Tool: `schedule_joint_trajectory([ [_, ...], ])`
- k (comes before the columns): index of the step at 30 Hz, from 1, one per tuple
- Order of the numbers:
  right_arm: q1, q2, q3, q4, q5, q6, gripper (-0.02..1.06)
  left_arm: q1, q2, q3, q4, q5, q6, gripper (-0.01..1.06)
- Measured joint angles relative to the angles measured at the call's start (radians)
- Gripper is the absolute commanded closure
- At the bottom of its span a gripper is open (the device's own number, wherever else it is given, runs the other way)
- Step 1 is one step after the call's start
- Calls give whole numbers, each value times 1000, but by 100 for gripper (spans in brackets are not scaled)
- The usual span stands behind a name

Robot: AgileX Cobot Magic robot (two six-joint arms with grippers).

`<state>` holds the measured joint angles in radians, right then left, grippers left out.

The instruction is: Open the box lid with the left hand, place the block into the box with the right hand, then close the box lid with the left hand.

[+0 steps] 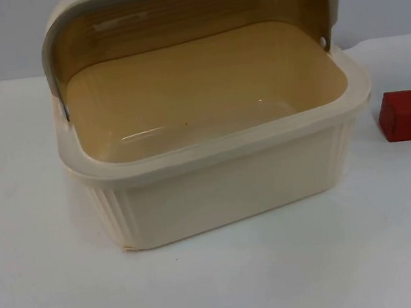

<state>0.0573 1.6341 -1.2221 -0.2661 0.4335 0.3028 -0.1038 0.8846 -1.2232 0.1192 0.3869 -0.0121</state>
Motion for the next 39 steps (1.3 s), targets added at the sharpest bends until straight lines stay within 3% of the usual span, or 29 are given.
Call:
schedule_joint_trajectory([
  [9, 20, 167, 0, 101, -119, 4, 4, 0, 33, 0, 0, 44, 0, 0],
  [16, 95, 312, 0, 110, -171, 13, 4, 0, 35, 0, 15, 46, 0, 0],
  [22, 103, 415, 0, 116, -212, 106, 4, 0, 35, 0, 15, 46, 0, 0],
  [31, 103, 487, 0, 118, -323, 124, 4, 0, 35, 0, 34, 46, 0, 0],
  [39, 103, 496, 0, 118, -356, 126, 4, 0, 35, 0, 39, 46, 0, 0],
])
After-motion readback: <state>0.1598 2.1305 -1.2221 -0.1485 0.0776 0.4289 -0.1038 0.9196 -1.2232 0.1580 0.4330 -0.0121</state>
